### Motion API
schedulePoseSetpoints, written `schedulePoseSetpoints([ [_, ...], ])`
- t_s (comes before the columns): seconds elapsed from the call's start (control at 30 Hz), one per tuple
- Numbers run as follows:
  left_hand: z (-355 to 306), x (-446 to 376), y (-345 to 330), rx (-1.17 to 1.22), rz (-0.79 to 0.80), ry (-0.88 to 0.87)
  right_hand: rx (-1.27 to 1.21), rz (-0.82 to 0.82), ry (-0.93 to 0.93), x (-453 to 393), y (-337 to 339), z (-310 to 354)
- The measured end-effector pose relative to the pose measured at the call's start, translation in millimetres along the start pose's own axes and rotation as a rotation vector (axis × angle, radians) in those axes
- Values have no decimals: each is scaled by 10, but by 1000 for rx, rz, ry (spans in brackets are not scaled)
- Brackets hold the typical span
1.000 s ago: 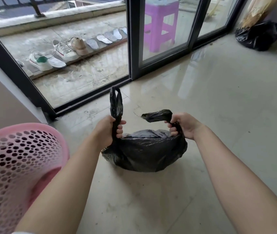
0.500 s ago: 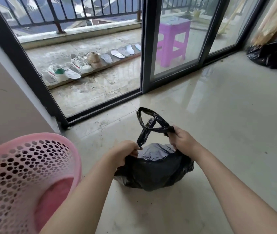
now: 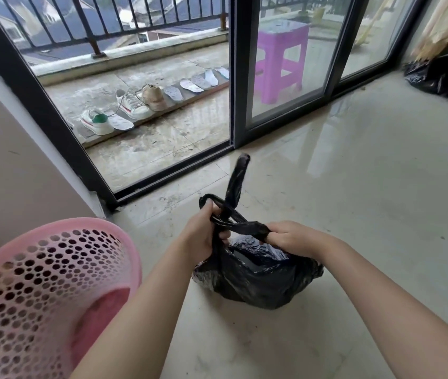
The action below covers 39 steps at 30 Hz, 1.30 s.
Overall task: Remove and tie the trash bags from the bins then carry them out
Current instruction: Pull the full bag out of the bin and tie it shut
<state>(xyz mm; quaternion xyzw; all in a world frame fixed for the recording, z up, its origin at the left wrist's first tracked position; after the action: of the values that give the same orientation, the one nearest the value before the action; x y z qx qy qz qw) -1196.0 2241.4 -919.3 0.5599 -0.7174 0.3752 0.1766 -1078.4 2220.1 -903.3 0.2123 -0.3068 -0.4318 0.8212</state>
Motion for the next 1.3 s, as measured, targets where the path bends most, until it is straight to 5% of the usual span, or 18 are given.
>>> schedulePoseSetpoints([
  [0.23,-44,-7,107,190,85,-34,-163,-29,50,135,72,-71],
  [0.5,-21,-11,-91,-181,113,-41,-195,-315,24,61,290,-88],
  [0.63,196,-14,-147,-261,97,114,-155,-161,54,3,102,14],
  [0.8,55,-74,-55,-103,-18,8,-16,-12,10,-5,-28,2],
  [1.03,39,74,-224,-613,72,-40,-284,-108,-130,76,111,-244],
  [1.3,-20,155,-329,-810,119,-27,-725,-274,68,40,261,-189],
])
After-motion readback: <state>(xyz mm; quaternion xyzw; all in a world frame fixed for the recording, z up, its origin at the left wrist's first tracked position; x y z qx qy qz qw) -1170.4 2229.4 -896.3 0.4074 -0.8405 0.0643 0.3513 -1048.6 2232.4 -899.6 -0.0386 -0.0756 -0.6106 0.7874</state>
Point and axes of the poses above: each hand's wrist, its own x-axis away from the middle knuckle, its own y-axis out of the back of the hand, z = x × y, the point moved 10 cm from there along -x, towards the middle knuckle, and after that the axes turned 11 degrees about y, right-handed, at the moved point
